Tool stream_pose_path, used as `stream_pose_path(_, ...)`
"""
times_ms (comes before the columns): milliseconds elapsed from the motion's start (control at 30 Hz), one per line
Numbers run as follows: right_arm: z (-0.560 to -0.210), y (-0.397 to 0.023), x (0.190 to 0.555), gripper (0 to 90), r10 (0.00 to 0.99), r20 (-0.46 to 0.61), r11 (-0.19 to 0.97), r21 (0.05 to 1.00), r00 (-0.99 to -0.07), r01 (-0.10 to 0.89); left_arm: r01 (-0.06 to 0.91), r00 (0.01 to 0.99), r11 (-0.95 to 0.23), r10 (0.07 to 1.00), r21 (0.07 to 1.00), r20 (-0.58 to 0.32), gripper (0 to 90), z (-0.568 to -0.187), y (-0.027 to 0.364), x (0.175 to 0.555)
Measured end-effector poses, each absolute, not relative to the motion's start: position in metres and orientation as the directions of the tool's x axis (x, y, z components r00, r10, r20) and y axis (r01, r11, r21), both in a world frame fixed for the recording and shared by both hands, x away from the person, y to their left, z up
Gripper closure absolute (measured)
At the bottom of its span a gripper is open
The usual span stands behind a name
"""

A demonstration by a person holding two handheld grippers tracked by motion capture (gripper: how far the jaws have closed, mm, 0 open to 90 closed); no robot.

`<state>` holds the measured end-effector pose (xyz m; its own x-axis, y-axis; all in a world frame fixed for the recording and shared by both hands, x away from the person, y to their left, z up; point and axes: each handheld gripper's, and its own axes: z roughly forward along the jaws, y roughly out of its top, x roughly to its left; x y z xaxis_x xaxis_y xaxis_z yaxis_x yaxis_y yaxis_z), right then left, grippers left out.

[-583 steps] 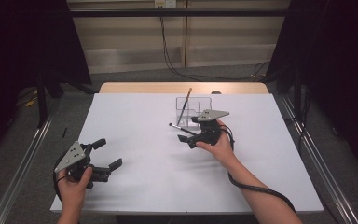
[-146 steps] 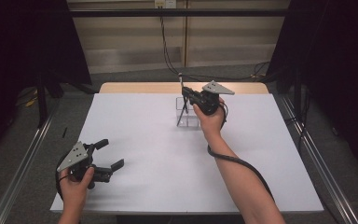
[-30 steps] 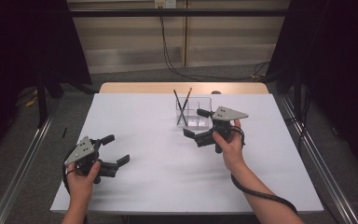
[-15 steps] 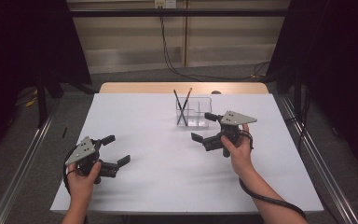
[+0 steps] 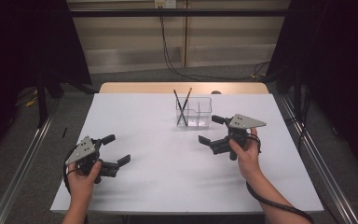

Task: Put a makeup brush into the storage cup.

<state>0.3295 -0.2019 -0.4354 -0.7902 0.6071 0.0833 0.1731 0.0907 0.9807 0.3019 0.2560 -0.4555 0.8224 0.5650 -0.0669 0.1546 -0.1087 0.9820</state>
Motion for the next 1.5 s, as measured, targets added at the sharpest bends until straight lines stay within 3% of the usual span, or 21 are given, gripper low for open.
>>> stream_pose_path(1500, -0.446, -0.261, 0.296, 1.0, 0.649, 0.079, 0.107, 0.975, -0.757, 0.194, 0.149, 0.823, -0.115, 0.565, 0.982, -0.059, 0.1, -0.454, 0.255, 0.301)
